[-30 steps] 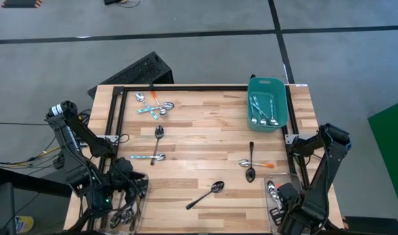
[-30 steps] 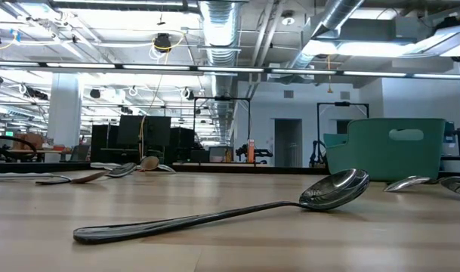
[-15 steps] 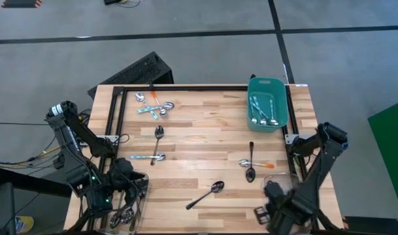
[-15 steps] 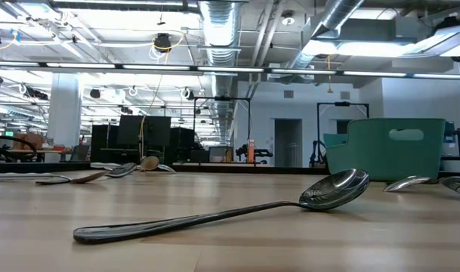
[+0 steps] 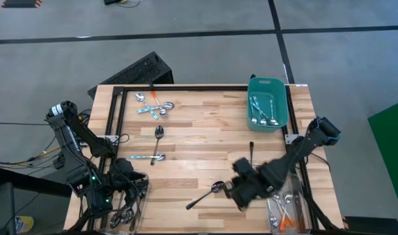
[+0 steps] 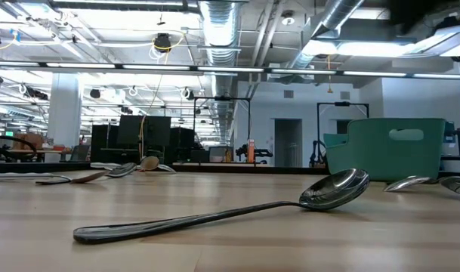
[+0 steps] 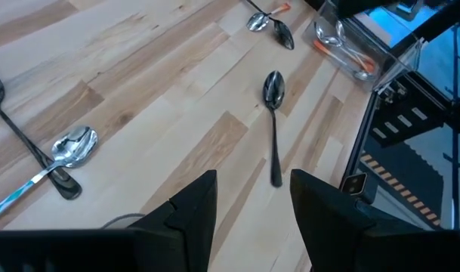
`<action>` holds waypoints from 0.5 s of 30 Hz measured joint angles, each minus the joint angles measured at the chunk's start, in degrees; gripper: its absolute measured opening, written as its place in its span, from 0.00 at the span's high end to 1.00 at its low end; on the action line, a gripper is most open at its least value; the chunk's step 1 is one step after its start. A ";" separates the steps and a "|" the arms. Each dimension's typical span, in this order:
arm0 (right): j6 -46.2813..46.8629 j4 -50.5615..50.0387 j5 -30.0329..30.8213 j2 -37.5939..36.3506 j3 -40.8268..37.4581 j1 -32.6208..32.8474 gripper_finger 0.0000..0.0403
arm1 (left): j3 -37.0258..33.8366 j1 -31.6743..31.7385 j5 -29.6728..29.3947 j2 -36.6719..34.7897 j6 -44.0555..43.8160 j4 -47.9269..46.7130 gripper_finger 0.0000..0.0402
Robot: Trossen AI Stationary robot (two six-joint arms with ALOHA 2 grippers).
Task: Sort silverware by color (type)
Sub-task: Put the black spoon into the left transparent bin
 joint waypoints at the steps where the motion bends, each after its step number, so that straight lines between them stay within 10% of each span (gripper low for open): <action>1: -1.49 1.28 1.75 0.00 -0.50 -1.45 0.74 | 0.00 0.26 0.03 0.00 0.13 0.03 0.61; 15: -20.73 24.07 -11.53 0.11 -17.63 -15.59 0.49 | -0.02 1.17 3.36 0.48 -0.24 3.27 0.61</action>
